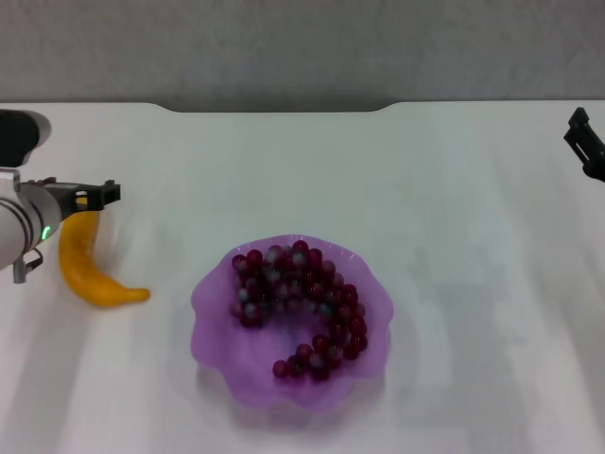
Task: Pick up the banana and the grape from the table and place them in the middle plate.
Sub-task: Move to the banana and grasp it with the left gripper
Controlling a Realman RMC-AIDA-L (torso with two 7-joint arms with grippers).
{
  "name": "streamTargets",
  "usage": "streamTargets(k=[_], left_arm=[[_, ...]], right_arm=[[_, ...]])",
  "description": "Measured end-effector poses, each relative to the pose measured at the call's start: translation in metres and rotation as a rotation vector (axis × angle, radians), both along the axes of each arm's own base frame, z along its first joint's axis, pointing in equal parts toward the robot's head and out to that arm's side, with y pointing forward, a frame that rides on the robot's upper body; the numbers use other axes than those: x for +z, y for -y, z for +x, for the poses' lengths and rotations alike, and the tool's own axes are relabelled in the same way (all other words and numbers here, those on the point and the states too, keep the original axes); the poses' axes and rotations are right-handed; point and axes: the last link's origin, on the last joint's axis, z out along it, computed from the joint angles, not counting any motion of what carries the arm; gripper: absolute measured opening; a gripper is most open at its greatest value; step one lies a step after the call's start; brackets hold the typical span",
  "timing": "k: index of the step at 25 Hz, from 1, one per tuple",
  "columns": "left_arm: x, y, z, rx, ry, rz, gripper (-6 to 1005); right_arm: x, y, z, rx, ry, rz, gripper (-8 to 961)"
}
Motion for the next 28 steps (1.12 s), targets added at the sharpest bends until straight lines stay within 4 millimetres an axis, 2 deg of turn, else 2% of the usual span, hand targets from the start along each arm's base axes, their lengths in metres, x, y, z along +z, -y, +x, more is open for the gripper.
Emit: streamTargets(k=[5, 13, 28], left_arm=[[0.006, 0.003, -0.011, 0.043, -0.003, -0.003, 814], [0.005, 0.011, -0.021, 0.1, -0.003, -0.053, 812], [-0.006, 0.019, -0.025, 0.137, -0.009, -0.125, 809]], right_arm=[[0.0, 0.0, 0.0, 0.001, 0.001, -0.002, 891], [0.0, 0.001, 0.0, -0.001, 0.001, -0.002, 891], [0.0, 0.0, 0.0, 0.001, 0.001, -0.001, 891]])
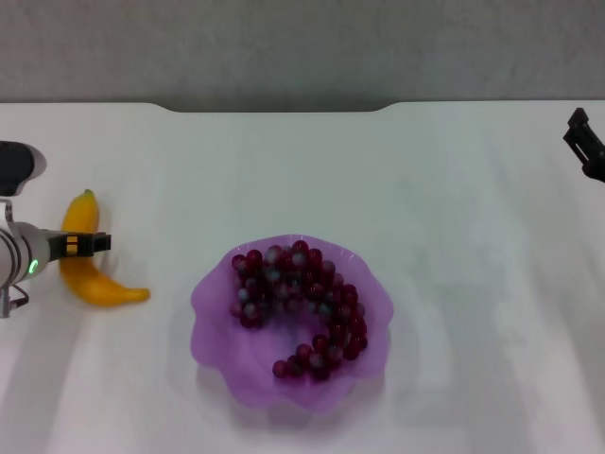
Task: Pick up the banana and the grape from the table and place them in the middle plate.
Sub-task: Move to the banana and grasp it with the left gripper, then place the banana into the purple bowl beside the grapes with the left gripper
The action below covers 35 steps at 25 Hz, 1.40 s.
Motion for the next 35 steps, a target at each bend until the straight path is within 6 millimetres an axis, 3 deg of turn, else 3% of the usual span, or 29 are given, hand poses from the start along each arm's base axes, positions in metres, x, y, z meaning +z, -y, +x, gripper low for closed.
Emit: streamTargets(k=[17, 22, 28, 35], left_arm=[[-0.002, -0.001, 0.003, -0.011, -0.005, -0.005, 805], [-0.001, -0.001, 0.002, -0.01, -0.007, -0.006, 602], [-0.001, -0.002, 0.004, -0.014, -0.006, -0.012, 462], [0.0, -0.009, 0.025, -0.049, -0.002, -0.07, 476]], right_arm=[[-0.003, -0.001, -0.003, 0.008, 0.004, -0.009, 892], [-0.003, -0.001, -0.003, 0.01, 0.005, -0.011, 892], [-0.003, 0.001, -0.001, 0.008, 0.005, -0.005, 892], [-0.003, 0.004, 0.003, -0.003, 0.008, -0.006, 892]])
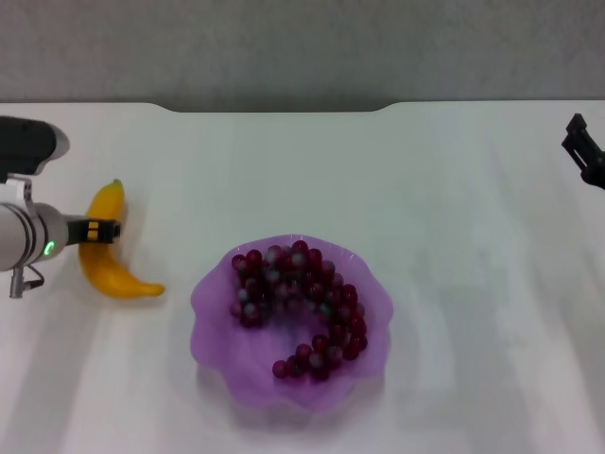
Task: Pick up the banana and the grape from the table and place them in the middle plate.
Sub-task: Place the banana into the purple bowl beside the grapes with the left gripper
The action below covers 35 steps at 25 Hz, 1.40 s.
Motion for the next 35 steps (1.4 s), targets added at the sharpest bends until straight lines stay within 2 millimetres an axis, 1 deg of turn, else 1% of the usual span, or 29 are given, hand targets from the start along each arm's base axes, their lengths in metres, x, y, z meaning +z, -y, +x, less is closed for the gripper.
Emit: streamTargets(k=[1, 2, 5, 8, 12, 16, 21, 24, 26, 30, 31, 32, 33, 35], left_arm=[[0.001, -0.001, 0.008, -0.027, 0.009, 0.0, 478], [0.001, -0.001, 0.008, -0.027, 0.009, 0.0, 479], [0.007, 0.002, 0.016, -0.062, 0.032, 0.016, 485], [0.02, 0.004, 0.029, -0.093, 0.043, 0.031, 491], [0.035, 0.006, 0.043, -0.125, 0.011, 0.059, 499], [0.044, 0.014, 0.055, -0.149, 0.004, 0.061, 507], [0.041, 0.023, 0.069, -0.187, -0.016, 0.008, 516], [0.037, 0.029, 0.081, -0.203, -0.007, -0.04, 522], [0.033, 0.036, 0.092, -0.228, 0.013, -0.086, 526], [0.025, 0.056, 0.118, -0.319, 0.113, -0.17, 534], [0.025, 0.056, 0.118, -0.319, 0.113, -0.17, 536], [0.018, 0.066, 0.13, -0.364, 0.161, -0.22, 538], [0.017, 0.067, 0.132, -0.368, 0.162, -0.226, 540], [0.006, 0.073, 0.138, -0.403, 0.162, -0.276, 544]], right_arm=[[0.0, 0.001, 0.002, -0.005, 0.001, 0.0, 892], [0.0, 0.001, 0.002, -0.005, 0.001, 0.0, 892], [0.0, 0.003, 0.004, -0.011, 0.003, -0.002, 892], [0.0, 0.003, 0.005, -0.015, 0.005, -0.003, 892], [0.0, 0.003, 0.007, -0.018, 0.006, -0.003, 892], [0.0, 0.003, 0.007, -0.018, 0.008, -0.005, 892], [-0.001, 0.004, 0.009, -0.024, 0.011, -0.006, 892], [-0.001, 0.004, 0.009, -0.025, 0.011, -0.007, 892], [-0.001, 0.004, 0.009, -0.026, 0.011, -0.007, 892], [-0.001, 0.004, 0.009, -0.026, 0.01, -0.007, 892], [-0.001, 0.004, 0.009, -0.026, 0.01, -0.007, 892], [-0.001, 0.004, 0.009, -0.026, 0.01, -0.007, 892], [-0.001, 0.004, 0.009, -0.026, 0.01, -0.007, 892], [0.0, 0.004, 0.009, -0.025, 0.01, -0.005, 892]])
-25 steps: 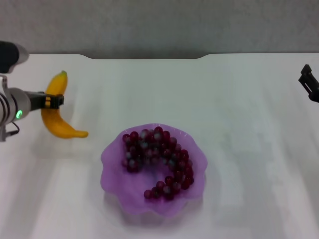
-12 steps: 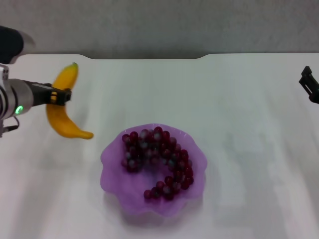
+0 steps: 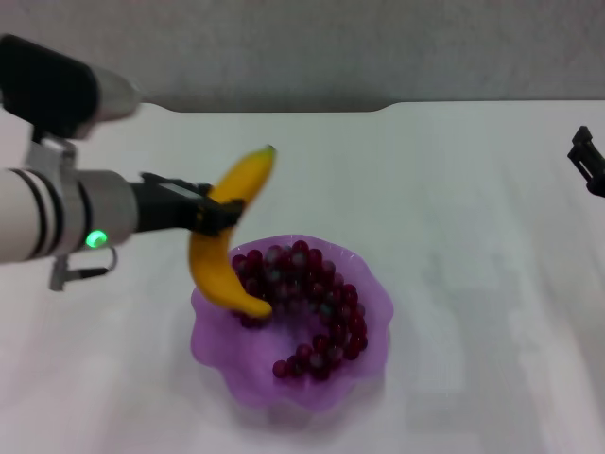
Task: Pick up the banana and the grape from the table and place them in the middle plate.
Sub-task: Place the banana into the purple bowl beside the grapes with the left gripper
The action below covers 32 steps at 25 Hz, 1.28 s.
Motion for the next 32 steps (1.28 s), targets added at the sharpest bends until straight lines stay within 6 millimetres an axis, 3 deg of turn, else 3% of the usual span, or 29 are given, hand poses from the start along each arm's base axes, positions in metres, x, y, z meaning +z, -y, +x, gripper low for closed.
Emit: streamTargets(k=[4, 7, 20, 32], left_arm=[[-0.024, 0.001, 0.002, -0.028, -0.019, -0.042, 551], [-0.033, -0.004, -0.008, 0.003, -0.013, -0.039, 557], [-0.037, -0.007, -0.039, 0.085, -0.078, -0.013, 582], [-0.063, 0.011, -0.025, 0.039, -0.093, -0.107, 606]], right_arm=[[0.0, -0.001, -0.003, 0.013, -0.001, 0.005, 892], [-0.001, -0.001, -0.004, 0.018, 0.001, -0.001, 892], [-0.001, 0.001, -0.003, 0.017, 0.002, 0.001, 893], [0.0, 0.002, -0.002, 0.017, 0.004, 0.008, 893]])
